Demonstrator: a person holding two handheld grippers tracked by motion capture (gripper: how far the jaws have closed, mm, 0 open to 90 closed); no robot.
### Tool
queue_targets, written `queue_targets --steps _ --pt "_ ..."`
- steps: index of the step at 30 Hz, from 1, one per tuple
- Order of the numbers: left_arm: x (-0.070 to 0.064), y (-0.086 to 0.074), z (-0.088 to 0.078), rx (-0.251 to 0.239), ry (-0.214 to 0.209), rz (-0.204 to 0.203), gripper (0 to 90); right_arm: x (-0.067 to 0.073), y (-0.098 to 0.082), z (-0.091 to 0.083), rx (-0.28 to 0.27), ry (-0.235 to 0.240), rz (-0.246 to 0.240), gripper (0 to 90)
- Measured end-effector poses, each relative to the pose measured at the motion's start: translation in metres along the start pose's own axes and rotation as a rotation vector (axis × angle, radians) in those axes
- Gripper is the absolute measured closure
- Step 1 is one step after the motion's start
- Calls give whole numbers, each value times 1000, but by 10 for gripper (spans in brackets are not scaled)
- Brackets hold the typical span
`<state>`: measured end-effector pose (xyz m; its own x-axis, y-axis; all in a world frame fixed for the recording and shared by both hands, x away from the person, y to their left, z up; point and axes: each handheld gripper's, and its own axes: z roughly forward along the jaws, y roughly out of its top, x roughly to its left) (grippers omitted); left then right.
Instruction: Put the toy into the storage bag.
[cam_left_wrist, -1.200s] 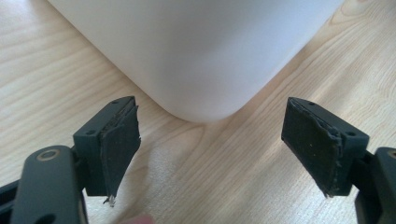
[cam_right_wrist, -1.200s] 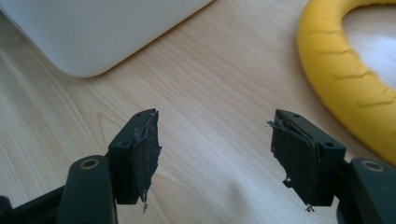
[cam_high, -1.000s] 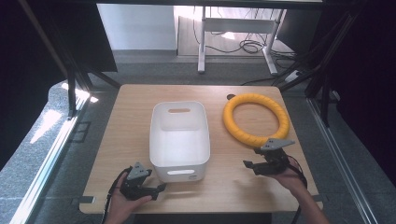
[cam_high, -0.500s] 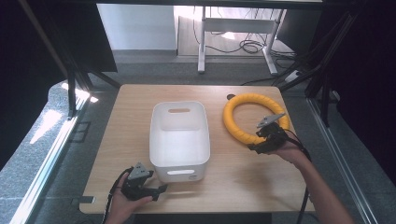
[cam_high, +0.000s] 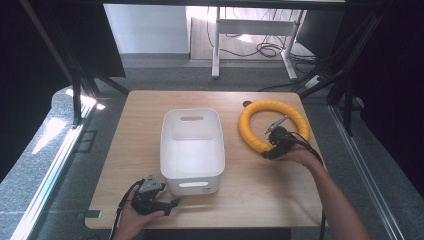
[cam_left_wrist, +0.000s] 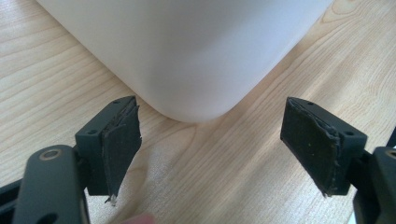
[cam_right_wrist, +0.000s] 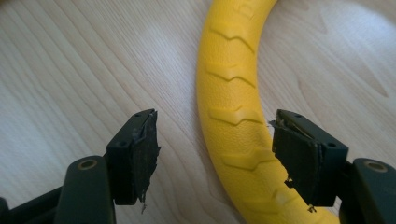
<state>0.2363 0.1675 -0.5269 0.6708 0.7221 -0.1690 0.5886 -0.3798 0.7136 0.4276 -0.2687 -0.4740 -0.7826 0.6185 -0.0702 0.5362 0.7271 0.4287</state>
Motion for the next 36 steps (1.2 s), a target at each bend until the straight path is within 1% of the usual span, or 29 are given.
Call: queue_targets --steps 1,2,3,4,6,7,9,11,13,15,16,17,20,21,24,25,26,27,28,29,30,32,33,36 --pt "0 0 0 2 0 1 203 0 0 0 0 0 0 317" --pt "0 0 1 3 0 0 203 -1 0 7 18 -7 -13 325" --pt "0 -1 1 2 2 -1 204 -2 1 8 22 -16 -20 341" --pt "0 -1 2 1 3 -2 205 -3 1 10 18 -15 -27 353" --pt "0 -1 2 0 3 -3 205 -4 2 11 18 -13 -21 360" --pt "-1 -1 2 1 2 -2 205 -7 4 14 48 -12 -33 367" --pt "-1 -1 2 3 0 -3 205 -8 6 18 71 -7 -46 363" --pt "-1 -1 3 3 -1 -2 205 -9 7 20 81 -2 -52 359" --pt "-1 -1 3 5 -1 -1 205 -9 9 25 106 1 -68 357" --pt "-1 -1 4 8 -3 0 205 -9 11 30 114 5 -78 362" --pt "-1 -1 4 8 -3 0 205 -9 11 30 114 5 -78 362" --pt "-1 -1 4 9 -3 2 205 -9 11 35 128 6 -80 363" --pt "-2 -1 5 9 -3 -3 205 -11 10 38 141 12 -80 373" --pt "-2 -1 5 8 -4 -2 205 -13 10 39 134 16 -78 396" --pt "-2 -1 5 8 -4 3 205 -14 10 40 130 25 -77 420" --pt "-3 -1 6 8 -4 3 205 -17 9 39 121 25 -74 473" --pt "-3 -1 6 8 -4 3 205 -17 9 39 121 25 -74 473" --pt "-4 -1 6 10 -2 5 205 -22 9 40 129 63 -55 475" --pt "-4 -1 6 10 -2 5 205 -22 9 40 129 63 -55 475" --pt "-4 -1 6 10 -1 5 205 -23 13 41 157 74 -57 479" --pt "-4 -1 6 10 -1 5 205 -23 13 41 157 74 -57 479" --pt "-4 -1 6 9 0 5 204 -23 16 42 187 76 -59 483" --pt "-4 -1 6 9 2 6 204 -24 17 42 190 83 -61 485" --pt "-4 -1 7 10 1 7 205 -25 17 41 192 83 -56 488"
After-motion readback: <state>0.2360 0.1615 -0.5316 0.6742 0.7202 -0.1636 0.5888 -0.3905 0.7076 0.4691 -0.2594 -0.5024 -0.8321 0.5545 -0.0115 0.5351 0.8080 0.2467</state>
